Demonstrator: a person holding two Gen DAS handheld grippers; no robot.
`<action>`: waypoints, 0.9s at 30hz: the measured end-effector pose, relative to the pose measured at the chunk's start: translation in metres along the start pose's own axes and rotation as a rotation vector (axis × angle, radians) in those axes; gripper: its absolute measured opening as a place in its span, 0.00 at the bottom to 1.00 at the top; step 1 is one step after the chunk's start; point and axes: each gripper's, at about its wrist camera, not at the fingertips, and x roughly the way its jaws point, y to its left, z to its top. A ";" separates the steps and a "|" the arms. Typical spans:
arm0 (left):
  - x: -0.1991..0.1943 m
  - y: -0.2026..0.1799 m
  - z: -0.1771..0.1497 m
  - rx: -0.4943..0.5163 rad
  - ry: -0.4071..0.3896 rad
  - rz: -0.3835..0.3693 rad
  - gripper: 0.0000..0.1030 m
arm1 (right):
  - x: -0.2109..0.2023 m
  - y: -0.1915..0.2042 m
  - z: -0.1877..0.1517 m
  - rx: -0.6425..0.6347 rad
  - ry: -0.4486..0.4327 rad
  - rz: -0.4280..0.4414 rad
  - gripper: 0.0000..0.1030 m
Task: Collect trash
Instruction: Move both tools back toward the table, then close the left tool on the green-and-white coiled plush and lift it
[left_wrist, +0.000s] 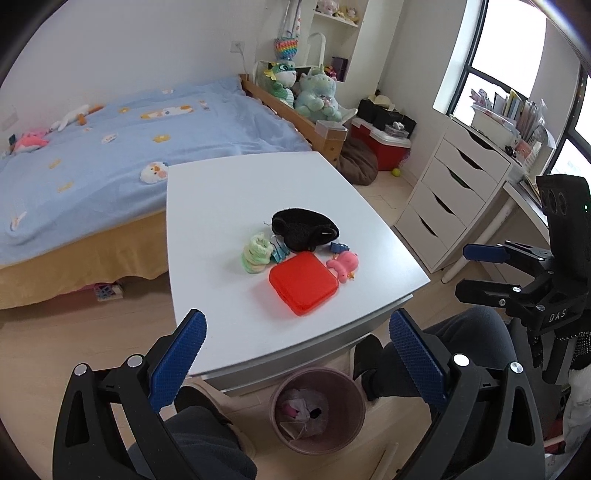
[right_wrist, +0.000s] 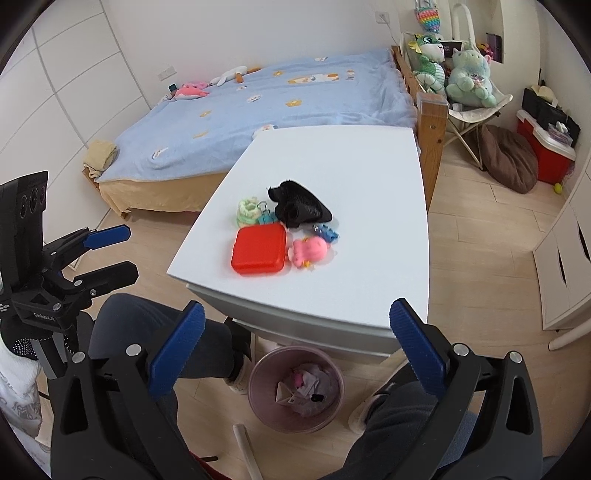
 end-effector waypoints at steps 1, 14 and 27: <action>0.001 0.001 0.004 -0.001 -0.001 0.000 0.93 | 0.001 -0.001 0.004 0.000 -0.002 0.003 0.96; 0.046 0.026 0.044 0.012 0.061 0.004 0.93 | 0.014 -0.003 0.018 0.004 0.011 0.011 0.96; 0.111 0.047 0.057 0.032 0.183 0.037 0.93 | 0.016 -0.013 0.013 0.038 0.022 0.002 0.96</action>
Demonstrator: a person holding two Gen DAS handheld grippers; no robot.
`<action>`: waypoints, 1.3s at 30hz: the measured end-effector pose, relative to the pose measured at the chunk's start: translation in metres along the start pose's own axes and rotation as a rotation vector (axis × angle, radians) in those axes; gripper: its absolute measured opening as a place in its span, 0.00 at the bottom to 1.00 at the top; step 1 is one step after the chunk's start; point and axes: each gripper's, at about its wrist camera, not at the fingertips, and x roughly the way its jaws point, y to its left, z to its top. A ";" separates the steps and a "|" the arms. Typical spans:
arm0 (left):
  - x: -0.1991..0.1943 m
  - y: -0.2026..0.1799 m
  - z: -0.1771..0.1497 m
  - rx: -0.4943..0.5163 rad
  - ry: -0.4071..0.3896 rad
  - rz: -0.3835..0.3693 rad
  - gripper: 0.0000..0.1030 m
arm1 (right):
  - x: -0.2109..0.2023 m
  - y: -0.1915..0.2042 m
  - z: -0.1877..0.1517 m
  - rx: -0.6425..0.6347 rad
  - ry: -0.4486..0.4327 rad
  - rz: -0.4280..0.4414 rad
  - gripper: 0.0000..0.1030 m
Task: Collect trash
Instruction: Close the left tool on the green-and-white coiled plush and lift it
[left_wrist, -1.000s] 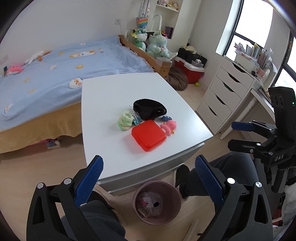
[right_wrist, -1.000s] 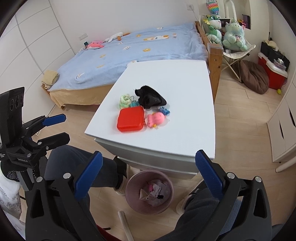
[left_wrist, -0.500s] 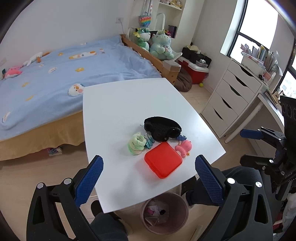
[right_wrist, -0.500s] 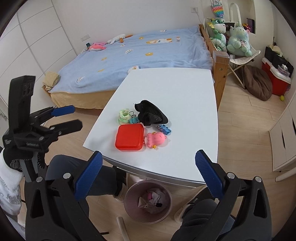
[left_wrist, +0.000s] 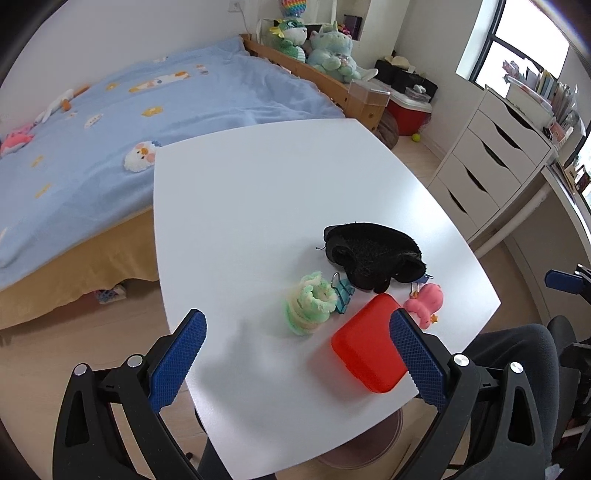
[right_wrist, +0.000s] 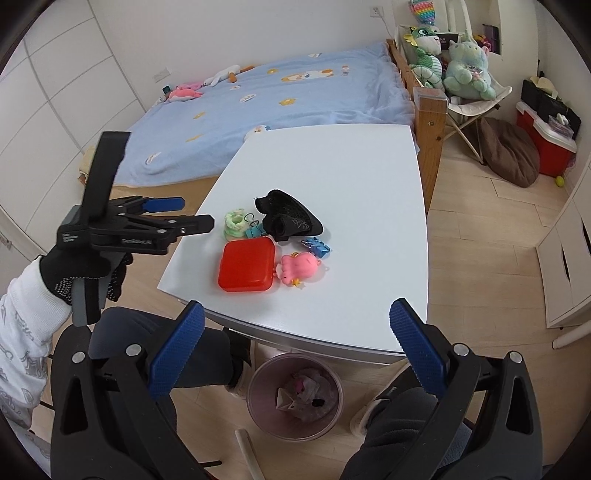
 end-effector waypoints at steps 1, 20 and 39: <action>0.005 0.000 0.001 0.003 0.009 0.000 0.93 | 0.000 0.000 0.000 0.002 0.001 0.001 0.96; 0.038 0.003 0.000 0.016 0.061 0.014 0.68 | 0.005 -0.007 -0.002 0.016 0.011 0.000 0.96; 0.042 0.001 0.001 0.026 0.055 0.014 0.28 | 0.013 -0.008 -0.001 0.017 0.021 0.003 0.96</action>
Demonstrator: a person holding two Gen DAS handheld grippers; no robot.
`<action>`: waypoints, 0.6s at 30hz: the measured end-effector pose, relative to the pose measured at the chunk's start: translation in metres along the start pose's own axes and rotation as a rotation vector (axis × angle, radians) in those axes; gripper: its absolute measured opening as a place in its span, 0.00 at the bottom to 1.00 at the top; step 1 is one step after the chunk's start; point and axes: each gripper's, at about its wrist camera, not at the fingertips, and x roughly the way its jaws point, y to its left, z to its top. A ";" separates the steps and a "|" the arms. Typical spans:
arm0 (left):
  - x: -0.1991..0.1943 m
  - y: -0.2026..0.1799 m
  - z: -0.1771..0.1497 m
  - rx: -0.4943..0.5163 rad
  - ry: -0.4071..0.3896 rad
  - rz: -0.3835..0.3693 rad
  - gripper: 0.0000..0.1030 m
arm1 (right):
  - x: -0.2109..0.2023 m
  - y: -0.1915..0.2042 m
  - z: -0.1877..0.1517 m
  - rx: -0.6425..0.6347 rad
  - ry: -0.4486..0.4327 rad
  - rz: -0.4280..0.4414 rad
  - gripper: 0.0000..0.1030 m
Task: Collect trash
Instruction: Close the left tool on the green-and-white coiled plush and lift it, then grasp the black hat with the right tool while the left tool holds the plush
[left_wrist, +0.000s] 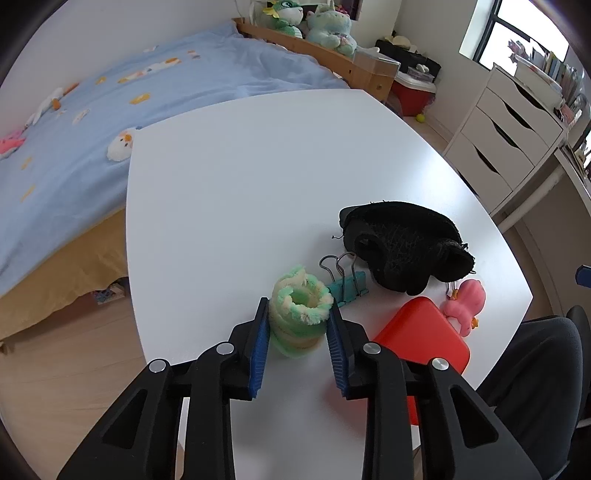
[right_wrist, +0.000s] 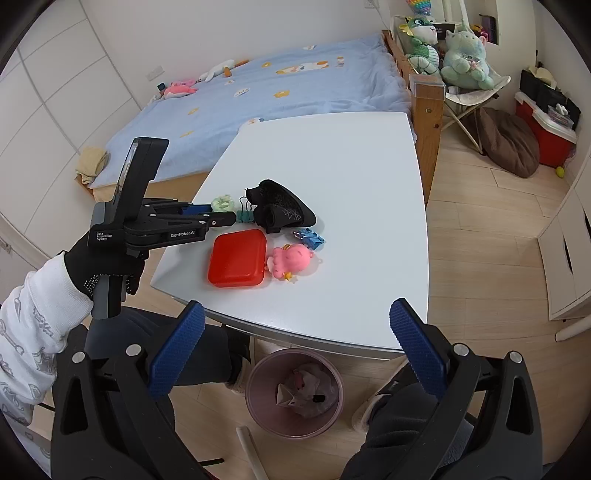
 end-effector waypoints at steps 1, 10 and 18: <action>-0.001 0.001 -0.001 -0.003 -0.002 -0.001 0.28 | 0.001 0.000 0.000 -0.001 0.000 0.001 0.96; -0.021 0.005 -0.007 -0.032 -0.034 -0.001 0.28 | 0.008 0.006 0.017 -0.032 -0.005 0.000 0.96; -0.045 0.002 -0.010 -0.042 -0.073 -0.025 0.28 | 0.023 0.015 0.049 -0.088 0.000 -0.002 0.95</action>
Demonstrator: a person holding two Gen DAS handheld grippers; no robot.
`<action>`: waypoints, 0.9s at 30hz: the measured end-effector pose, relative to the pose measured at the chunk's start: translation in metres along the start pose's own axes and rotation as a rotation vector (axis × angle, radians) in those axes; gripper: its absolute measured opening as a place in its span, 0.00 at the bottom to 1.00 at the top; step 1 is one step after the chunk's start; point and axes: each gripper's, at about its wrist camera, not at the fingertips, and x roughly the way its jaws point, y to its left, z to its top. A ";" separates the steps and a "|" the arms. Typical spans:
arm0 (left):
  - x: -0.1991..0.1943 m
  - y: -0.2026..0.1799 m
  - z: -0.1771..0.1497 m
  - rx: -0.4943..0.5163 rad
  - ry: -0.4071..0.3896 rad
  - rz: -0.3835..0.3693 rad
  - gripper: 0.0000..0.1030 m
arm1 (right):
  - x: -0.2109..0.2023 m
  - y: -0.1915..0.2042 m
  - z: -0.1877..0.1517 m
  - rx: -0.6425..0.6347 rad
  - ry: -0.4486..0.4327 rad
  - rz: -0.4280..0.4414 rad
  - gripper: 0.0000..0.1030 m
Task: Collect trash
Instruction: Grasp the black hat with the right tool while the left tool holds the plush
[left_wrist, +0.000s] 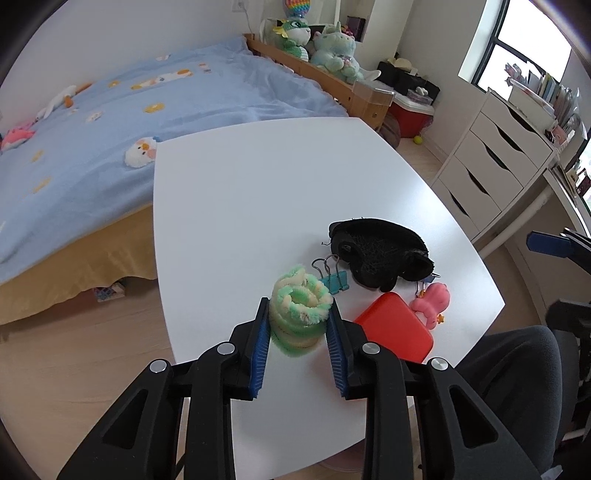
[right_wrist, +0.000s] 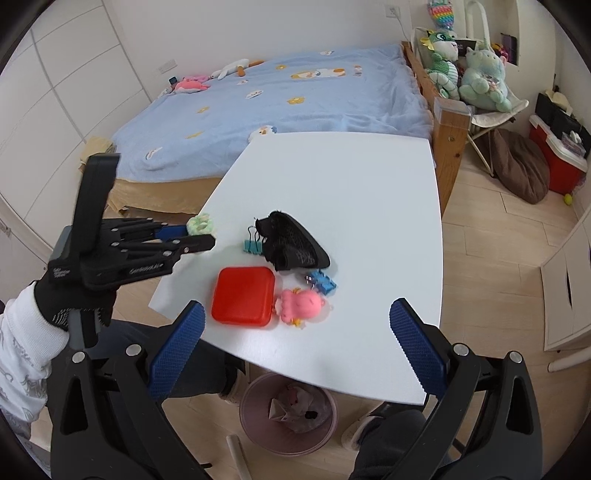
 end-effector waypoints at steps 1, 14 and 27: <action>-0.003 -0.001 0.000 0.000 -0.006 -0.003 0.28 | 0.003 0.000 0.004 -0.005 0.004 -0.003 0.95; -0.018 0.001 -0.004 -0.022 -0.037 -0.027 0.28 | 0.062 0.000 0.052 -0.117 0.103 -0.013 0.95; -0.022 0.007 -0.008 -0.040 -0.042 -0.030 0.28 | 0.105 0.000 0.060 -0.171 0.186 0.011 0.66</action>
